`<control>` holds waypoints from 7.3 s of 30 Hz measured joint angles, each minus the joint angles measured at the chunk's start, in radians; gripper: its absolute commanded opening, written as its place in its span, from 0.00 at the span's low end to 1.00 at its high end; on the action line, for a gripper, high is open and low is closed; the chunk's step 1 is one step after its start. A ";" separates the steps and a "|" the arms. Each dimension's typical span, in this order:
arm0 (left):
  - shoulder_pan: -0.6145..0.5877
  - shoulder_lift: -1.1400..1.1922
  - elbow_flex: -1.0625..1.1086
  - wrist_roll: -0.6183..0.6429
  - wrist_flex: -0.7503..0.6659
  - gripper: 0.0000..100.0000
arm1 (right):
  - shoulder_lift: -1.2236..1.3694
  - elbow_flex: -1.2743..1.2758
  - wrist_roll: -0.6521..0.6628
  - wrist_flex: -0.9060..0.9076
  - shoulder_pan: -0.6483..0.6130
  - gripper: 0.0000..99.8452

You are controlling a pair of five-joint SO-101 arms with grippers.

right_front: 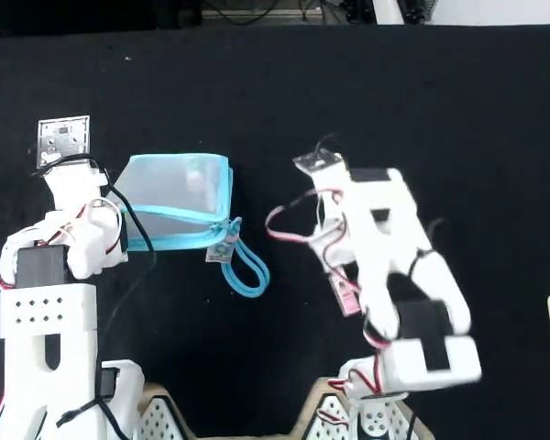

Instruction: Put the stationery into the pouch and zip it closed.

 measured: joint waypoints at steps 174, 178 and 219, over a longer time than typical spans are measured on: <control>0.157 0.002 0.018 -0.002 0.052 0.03 | -1.445 0.802 -0.362 -0.717 -0.681 0.01; 0.157 0.002 0.018 -0.002 0.052 0.03 | -1.513 0.787 -0.319 -0.628 -0.681 0.01; 0.152 0.002 0.015 -0.002 0.052 0.03 | -1.142 0.839 -0.307 -1.023 -0.718 0.01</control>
